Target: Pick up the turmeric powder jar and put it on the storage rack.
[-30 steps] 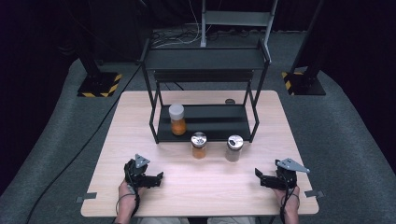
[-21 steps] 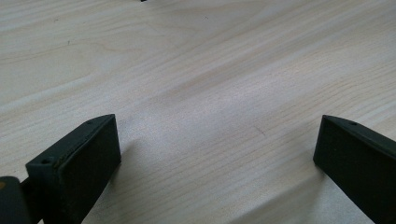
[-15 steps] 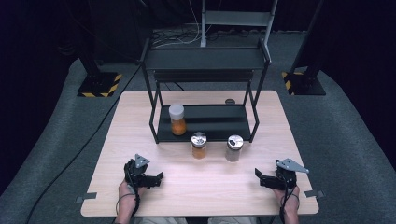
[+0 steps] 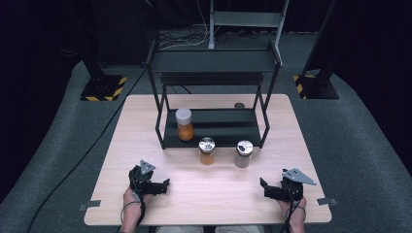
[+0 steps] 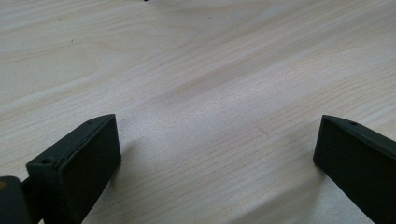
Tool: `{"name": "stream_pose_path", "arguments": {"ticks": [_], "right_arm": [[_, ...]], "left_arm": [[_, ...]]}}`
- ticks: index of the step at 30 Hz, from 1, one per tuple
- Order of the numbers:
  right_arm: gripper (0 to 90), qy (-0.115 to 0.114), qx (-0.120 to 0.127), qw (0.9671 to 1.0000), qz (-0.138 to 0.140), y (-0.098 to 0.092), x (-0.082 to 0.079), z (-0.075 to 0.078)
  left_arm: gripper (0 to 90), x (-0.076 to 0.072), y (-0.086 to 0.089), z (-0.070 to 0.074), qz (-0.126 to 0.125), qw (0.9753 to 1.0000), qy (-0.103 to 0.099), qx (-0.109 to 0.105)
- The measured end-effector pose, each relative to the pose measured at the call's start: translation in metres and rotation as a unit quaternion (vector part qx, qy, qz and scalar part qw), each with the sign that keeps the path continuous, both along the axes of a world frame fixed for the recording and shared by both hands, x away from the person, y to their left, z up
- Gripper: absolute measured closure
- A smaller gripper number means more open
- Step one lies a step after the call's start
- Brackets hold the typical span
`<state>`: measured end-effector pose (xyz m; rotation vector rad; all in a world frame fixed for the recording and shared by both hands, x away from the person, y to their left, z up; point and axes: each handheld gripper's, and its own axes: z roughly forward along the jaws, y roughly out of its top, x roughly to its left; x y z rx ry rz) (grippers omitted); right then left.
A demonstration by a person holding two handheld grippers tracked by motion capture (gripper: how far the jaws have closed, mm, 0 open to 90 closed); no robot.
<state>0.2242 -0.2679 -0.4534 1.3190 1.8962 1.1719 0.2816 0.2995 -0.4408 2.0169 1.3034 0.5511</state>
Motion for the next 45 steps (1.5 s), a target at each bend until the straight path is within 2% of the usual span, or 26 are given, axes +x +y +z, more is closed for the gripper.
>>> {"name": "stream_pose_path", "arguments": {"ticks": [9,22,27,34,39,45], "right_arm": [[0.2,0.007,-0.019,0.9994,0.030,0.039,0.002,0.011],[1.0,0.017,-0.032,0.9958,0.084,0.086,0.022,0.018],[1.1,0.021,-0.042,0.9930,0.109,0.104,0.034,0.020],[1.4,0.027,-0.044,0.9896,0.134,0.130,0.057,0.025],[1.4,0.027,-0.056,0.9886,0.138,0.149,0.071,0.028],[1.5,0.032,-0.058,0.9886,0.135,0.161,0.086,0.032]], "left_arm": [[0.4,0.000,0.000,0.000,0.001,1.0000,0.001,0.002],[0.4,0.000,0.000,0.000,0.001,1.0000,0.000,0.001],[0.4,0.000,0.000,0.000,0.001,1.0000,0.000,0.001],[0.4,0.000,0.000,0.000,0.001,1.0000,0.000,0.002],[0.5,0.000,0.000,0.000,0.001,1.0000,0.000,0.002],[0.5,0.000,0.000,0.000,0.001,1.0000,0.000,0.001]]}}
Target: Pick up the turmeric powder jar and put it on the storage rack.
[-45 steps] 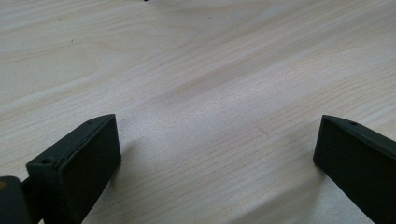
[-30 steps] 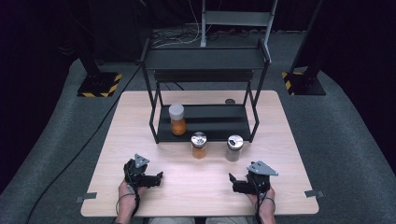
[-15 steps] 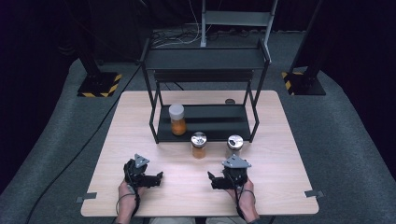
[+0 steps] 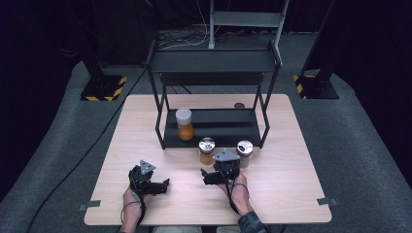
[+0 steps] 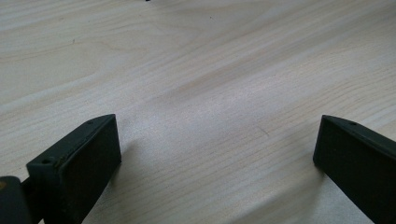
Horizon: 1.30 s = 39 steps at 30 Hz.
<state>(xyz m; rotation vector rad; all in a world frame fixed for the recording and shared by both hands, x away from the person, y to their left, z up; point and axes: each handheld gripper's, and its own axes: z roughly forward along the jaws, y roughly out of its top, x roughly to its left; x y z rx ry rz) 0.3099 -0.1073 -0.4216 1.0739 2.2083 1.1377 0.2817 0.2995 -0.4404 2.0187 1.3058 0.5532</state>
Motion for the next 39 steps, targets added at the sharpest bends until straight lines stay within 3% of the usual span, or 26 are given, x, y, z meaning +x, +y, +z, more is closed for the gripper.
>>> {"name": "stream_pose_path", "arguments": {"ticks": [23,32,39], "right_arm": [[1.5,0.017,-0.016,0.9997,-0.009,0.033,0.045,0.003],[1.6,0.027,-0.013,0.9995,-0.013,0.033,0.056,0.000],[21.3,0.032,-0.004,0.9995,-0.005,0.027,0.058,-0.002]], "left_arm": [[1.0,0.000,-0.001,-0.001,0.007,1.0000,-0.003,-0.002],[1.0,0.000,0.000,0.000,0.006,1.0000,-0.001,0.000],[1.0,0.000,0.000,0.000,0.006,1.0000,-0.001,-0.001]]}}
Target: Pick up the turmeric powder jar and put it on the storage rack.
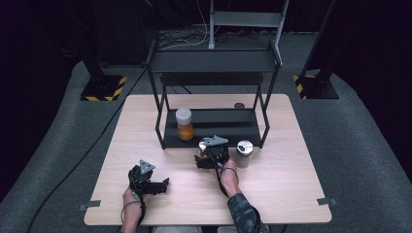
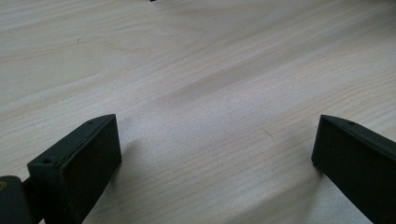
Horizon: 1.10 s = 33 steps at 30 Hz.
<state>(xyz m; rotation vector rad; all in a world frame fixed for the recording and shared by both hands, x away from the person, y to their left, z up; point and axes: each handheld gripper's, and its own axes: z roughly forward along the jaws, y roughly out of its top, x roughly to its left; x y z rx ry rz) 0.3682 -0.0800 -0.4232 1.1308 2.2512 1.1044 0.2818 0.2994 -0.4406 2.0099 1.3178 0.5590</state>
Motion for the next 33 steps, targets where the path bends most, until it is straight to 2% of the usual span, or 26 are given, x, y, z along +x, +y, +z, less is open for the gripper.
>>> {"name": "stream_pose_path", "arguments": {"ticks": [9,21,33], "right_arm": [[29.4,0.001,0.007,1.0000,-0.006,-0.002,0.001,0.000],[31.1,-0.011,0.000,0.9999,-0.005,0.000,-0.005,-0.001],[31.2,-0.030,0.000,0.9996,0.001,-0.005,-0.013,0.016]], "left_arm": [[1.3,0.000,0.000,0.000,0.002,1.0000,-0.001,0.000],[1.8,-0.001,0.000,0.000,0.006,1.0000,-0.001,-0.004],[2.0,0.000,0.000,0.000,0.006,1.0000,0.000,-0.002]]}}
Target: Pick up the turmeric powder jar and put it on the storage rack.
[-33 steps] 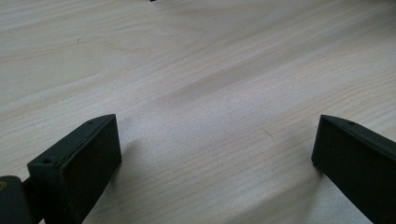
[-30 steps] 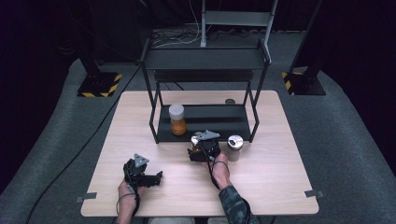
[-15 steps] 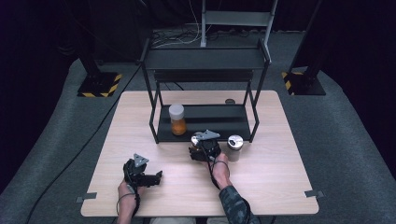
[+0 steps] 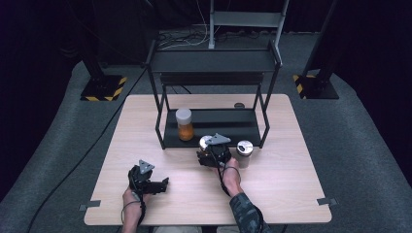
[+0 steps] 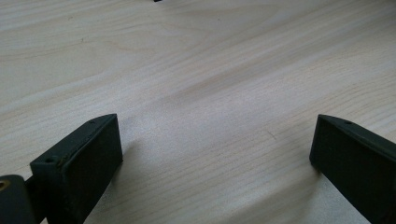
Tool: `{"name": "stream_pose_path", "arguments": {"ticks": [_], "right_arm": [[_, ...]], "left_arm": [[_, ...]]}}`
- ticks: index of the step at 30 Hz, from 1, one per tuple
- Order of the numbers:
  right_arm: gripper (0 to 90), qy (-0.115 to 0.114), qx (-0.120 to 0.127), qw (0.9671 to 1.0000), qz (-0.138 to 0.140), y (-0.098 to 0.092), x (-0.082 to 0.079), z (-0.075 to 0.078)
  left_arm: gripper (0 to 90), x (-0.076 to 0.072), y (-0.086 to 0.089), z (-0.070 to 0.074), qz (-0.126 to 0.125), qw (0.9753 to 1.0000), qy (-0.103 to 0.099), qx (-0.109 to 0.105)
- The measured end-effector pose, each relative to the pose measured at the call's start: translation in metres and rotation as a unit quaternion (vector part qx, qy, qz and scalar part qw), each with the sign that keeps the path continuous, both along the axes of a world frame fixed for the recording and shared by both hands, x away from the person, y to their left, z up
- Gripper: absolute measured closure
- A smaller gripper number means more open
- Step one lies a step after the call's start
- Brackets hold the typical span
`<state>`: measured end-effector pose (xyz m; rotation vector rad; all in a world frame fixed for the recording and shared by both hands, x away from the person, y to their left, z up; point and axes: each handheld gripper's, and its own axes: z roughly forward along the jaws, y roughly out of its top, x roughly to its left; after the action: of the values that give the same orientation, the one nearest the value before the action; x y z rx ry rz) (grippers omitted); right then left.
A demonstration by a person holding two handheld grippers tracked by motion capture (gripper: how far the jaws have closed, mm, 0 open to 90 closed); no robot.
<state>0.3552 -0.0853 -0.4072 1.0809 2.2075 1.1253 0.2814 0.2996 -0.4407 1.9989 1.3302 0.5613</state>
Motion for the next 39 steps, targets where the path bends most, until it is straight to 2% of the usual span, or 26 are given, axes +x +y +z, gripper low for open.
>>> {"name": "stream_pose_path", "arguments": {"ticks": [4,15,27,39], "right_arm": [[31.2,0.000,-0.006,1.0000,0.002,0.002,0.000,0.004],[31.2,0.002,0.002,1.0000,-0.003,0.004,0.004,0.017],[31.2,-0.016,-0.005,0.9999,0.002,0.004,0.004,0.040],[31.2,-0.022,0.006,0.9997,-0.004,0.004,0.009,0.058]], "left_arm": [[1.9,0.000,0.000,0.000,0.002,1.0000,0.000,0.001],[2.1,0.000,0.000,0.000,0.001,1.0000,0.000,0.000],[2.2,0.000,0.000,0.000,0.002,1.0000,0.000,-0.002],[2.2,0.000,0.000,0.000,0.001,1.0000,0.000,0.000]]}}
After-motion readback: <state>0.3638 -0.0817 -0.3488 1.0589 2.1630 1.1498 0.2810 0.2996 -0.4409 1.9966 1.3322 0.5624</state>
